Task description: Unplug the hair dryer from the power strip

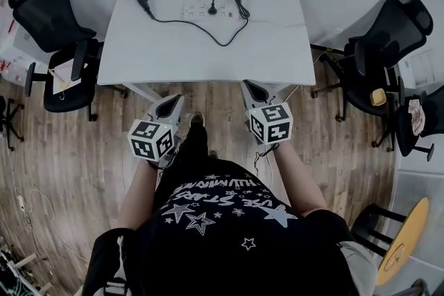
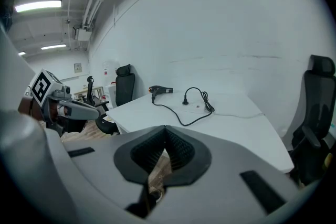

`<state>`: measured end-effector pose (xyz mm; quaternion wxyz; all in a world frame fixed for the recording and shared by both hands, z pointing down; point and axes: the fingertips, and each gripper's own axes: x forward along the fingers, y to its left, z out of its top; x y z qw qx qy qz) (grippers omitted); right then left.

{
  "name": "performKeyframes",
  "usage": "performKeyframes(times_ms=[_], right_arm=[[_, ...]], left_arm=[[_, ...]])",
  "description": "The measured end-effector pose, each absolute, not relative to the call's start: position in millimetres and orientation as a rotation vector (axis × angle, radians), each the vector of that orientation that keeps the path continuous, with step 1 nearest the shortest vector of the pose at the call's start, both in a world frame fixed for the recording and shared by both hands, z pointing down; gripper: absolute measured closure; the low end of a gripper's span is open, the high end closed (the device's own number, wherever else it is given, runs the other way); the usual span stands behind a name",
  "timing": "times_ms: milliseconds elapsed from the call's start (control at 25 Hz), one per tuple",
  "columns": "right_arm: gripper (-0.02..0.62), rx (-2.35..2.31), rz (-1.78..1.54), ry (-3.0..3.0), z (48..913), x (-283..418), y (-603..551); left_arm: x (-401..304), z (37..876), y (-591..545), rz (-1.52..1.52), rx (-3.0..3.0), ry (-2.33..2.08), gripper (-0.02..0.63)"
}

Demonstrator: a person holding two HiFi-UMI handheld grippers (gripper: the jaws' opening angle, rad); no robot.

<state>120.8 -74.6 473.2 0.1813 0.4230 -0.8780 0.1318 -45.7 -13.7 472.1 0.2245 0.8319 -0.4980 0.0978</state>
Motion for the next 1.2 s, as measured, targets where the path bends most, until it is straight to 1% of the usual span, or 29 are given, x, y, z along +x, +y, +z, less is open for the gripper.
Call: performKeyframes(times_ms=[720,1200], right_arm=[[0.588,1.275,0.396,-2.396,473,103,-206],[0.588,1.272,0.383,-2.341,474,67,-266]], left_arm=[[-69,466,-171,0.267,2.357,-1.280,0.598],[-108,478,-241,0.257,2.345,-1.232,0.598]])
